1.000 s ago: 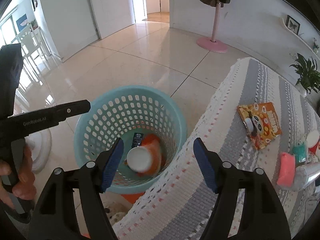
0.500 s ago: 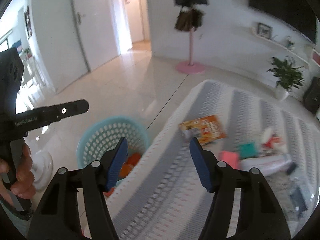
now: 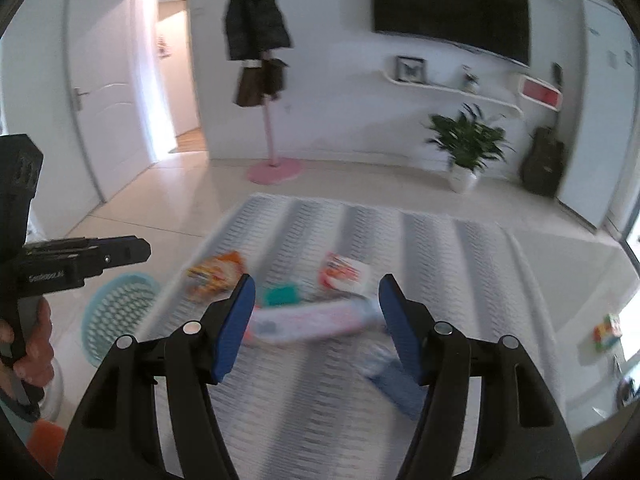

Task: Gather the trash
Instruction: 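Move both tools back over the remaining trash on the rug, then grasp the pink spray can with the left tool while the right tool grasps a white carton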

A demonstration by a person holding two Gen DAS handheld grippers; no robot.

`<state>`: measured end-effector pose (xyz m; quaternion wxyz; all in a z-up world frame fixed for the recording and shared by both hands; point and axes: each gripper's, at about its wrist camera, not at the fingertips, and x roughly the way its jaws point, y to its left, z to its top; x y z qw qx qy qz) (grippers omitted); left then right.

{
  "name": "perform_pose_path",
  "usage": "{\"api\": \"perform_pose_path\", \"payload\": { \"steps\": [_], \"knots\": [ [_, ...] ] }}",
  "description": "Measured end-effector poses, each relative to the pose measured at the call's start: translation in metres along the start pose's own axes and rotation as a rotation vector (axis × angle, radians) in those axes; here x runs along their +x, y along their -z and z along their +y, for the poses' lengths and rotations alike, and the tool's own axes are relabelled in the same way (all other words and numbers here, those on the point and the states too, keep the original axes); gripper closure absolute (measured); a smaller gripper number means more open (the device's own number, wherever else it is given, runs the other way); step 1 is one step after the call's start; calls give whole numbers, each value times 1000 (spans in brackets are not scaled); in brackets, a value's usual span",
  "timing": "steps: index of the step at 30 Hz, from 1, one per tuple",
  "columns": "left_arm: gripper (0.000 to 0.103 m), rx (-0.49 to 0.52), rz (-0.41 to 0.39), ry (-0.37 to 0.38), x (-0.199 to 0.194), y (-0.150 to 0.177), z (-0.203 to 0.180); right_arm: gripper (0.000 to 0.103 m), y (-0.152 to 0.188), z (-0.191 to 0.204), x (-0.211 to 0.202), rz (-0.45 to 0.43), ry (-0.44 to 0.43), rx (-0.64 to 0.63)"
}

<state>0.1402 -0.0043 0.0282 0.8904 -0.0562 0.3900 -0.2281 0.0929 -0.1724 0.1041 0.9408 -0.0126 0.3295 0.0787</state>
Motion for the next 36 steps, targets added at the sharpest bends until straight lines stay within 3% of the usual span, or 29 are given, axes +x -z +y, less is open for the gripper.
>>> {"api": "perform_pose_path", "payload": {
  "steps": [3, 10, 20, 25, 27, 30, 32, 34, 36],
  "knots": [
    [47, 49, 44, -20, 42, 0, -14, 43, 19, -31, 6, 40, 33, 5],
    [47, 74, 193, -43, 124, 9, -12, 42, 64, -65, 41, 159, 58, -19],
    [43, 124, 319, -58, 175, 23, -17, 42, 98, -83, 74, 275, 18, -85],
    [44, 133, 387, 14, 182, 34, -30, 42, 107, -82, 87, 299, 32, -83],
    [45, 157, 406, -12, 188, 39, -37, 43, 109, -78, 88, 302, 37, -91],
    [50, 123, 431, -33, 199, 42, -40, 65, 110, -73, 87, 318, 28, -87],
    [52, 71, 429, -11, 201, 43, -36, 66, 111, -70, 84, 323, 37, -69],
    [52, 51, 420, -12, 196, 47, -35, 90, 113, -67, 79, 330, 27, -49],
    [52, 65, 422, -23, 188, 52, -38, 99, 113, -66, 70, 335, -17, 22]
  ]
}}
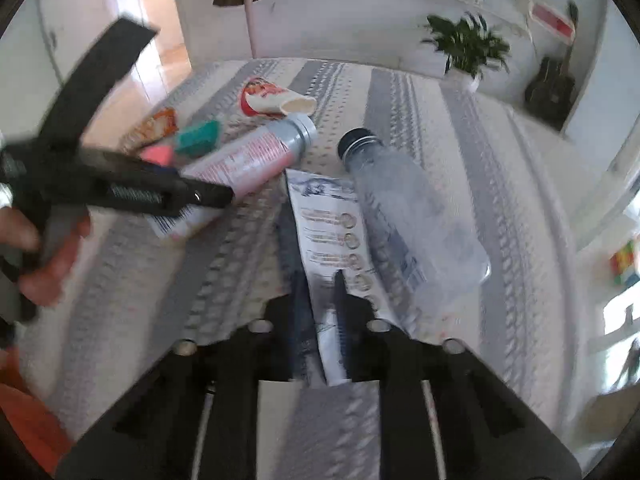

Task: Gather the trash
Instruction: 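Grasp the pink spray can with the left tool while the right tool grasps a white carton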

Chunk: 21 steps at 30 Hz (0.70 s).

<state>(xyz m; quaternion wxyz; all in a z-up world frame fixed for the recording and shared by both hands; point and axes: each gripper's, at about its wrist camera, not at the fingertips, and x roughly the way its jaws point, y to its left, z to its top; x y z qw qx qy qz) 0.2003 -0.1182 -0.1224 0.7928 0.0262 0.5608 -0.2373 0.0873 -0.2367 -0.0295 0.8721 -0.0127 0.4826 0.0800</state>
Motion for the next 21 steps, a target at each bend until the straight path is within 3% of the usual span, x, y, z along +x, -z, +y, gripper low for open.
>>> {"api": "perform_pose_path", "payload": {
  "steps": [5, 9, 11, 13, 14, 21],
  "knots": [
    [53, 36, -6, -33, -35, 36, -5, 101, 14, 4, -15, 17, -97, 98],
    [53, 45, 14, -68, -57, 68, 6, 99, 23, 10, -23, 5, -72, 107],
    [53, 24, 48, -71, -61, 83, 13, 86, 18, 4, -24, 0, -82, 138],
    [54, 19, 79, -45, -60, 92, 16, 53, 13, 0, -26, -22, -54, 143],
    [54, 22, 82, -35, -59, 95, 17, 48, 10, -1, -27, -39, -42, 137],
    [53, 4, 66, -24, -44, 83, 13, 46, 1, -7, -7, -1, -27, 94]
  ]
}}
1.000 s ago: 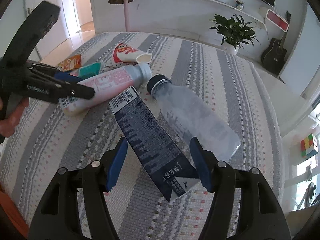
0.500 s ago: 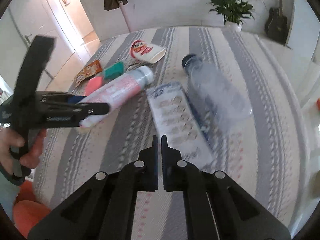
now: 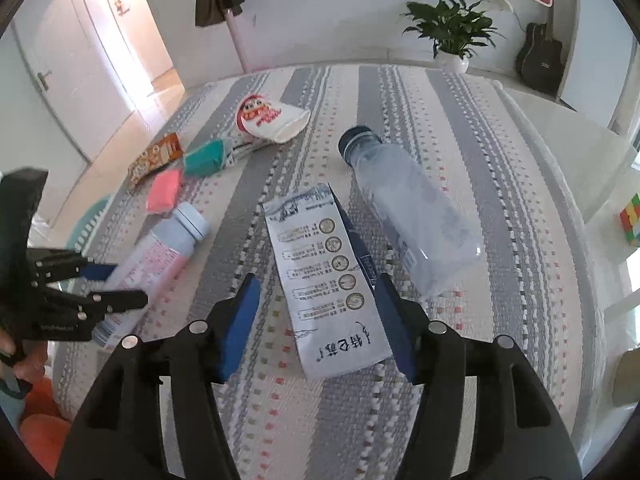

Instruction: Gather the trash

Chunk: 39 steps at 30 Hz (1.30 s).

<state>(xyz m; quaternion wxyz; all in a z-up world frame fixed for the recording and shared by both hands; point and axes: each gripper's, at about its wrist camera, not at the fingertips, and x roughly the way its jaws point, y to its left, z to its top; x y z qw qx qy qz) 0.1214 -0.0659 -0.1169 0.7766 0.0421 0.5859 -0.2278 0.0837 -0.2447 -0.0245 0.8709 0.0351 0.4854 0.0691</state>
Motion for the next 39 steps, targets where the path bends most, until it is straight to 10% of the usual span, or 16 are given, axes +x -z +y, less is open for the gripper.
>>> {"api": "perform_pose_path", "payload": {
  "steps": [20, 39],
  "knots": [
    [57, -25, -166, -16, -34, 9, 15, 46, -4, 17, 48, 56, -21, 24],
    [57, -388, -584, -237, -239, 73, 194, 46, -84, 269, -13, -177, -264, -306]
  ]
}}
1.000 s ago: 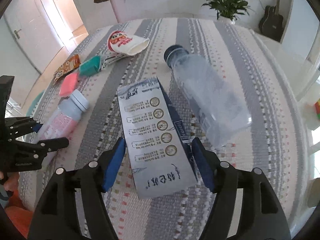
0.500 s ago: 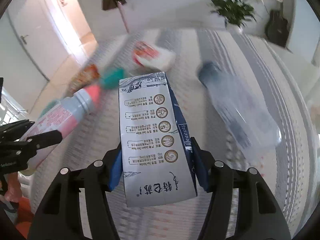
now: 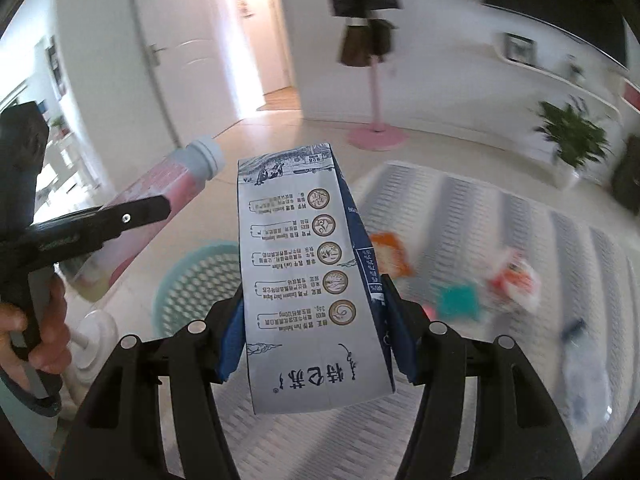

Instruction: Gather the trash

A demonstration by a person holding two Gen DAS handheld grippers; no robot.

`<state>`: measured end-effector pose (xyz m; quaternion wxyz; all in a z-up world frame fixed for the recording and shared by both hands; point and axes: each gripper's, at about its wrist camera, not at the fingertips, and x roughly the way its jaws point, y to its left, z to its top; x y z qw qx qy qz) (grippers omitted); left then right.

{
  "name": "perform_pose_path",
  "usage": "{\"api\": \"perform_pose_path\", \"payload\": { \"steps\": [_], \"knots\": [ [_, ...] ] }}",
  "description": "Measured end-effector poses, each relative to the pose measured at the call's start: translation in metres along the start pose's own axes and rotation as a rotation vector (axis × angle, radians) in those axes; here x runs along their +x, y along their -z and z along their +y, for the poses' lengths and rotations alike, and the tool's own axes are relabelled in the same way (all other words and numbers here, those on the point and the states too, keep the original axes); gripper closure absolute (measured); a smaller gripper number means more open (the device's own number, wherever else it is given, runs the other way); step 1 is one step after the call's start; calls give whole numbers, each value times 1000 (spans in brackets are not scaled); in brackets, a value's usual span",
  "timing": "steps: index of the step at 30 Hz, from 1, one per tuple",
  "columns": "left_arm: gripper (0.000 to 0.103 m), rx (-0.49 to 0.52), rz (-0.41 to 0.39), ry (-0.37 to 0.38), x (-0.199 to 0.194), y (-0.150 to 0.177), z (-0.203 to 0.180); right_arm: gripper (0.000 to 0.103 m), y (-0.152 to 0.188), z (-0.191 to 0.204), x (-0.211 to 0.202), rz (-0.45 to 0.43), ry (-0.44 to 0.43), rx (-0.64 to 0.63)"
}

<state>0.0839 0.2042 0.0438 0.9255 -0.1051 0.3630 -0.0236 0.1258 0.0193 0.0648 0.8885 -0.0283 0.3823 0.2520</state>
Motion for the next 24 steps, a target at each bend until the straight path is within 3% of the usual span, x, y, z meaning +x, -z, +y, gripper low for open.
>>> {"api": "perform_pose_path", "payload": {
  "steps": [6, 13, 19, 24],
  "knots": [
    [57, -143, 29, -77, 18, 9, 75, 46, -4, 64, 73, 103, -62, -31],
    [57, -252, 138, -116, 73, 49, 132, 46, 16, 102, 149, 274, -66, -64],
    [56, -297, 192, -110, 97, 67, 154, 45, 25, 121, 182, 343, -31, -107],
    [53, -289, 174, -104, 93, 69, 155, 43, 30, 124, 183, 350, -37, -95]
  ]
}}
